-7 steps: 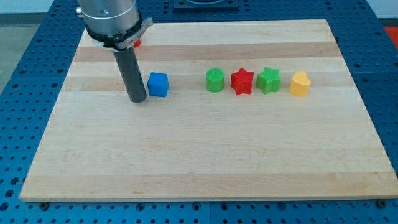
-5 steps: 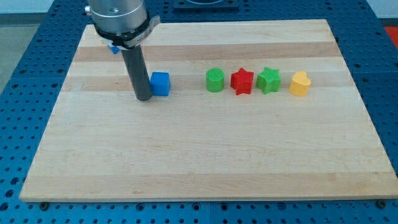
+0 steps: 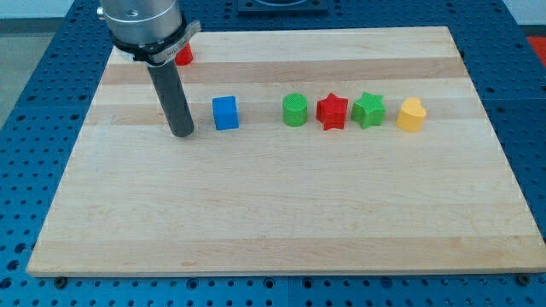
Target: Push the blue cube towards left to the green circle
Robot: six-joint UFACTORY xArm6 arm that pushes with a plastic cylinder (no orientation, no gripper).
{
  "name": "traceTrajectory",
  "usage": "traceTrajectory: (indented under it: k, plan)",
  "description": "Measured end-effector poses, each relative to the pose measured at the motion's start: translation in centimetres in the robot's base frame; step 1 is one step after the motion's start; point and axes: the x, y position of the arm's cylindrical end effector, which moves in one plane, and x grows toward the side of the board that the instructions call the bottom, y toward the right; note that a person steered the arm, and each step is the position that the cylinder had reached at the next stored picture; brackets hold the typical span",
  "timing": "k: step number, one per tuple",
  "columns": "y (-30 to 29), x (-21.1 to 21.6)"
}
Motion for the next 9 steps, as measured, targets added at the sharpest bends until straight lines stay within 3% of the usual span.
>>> traceTrajectory:
  k: [2,9]
  plan:
    - [0.1,-1.7]
    - [7.0,-1.9]
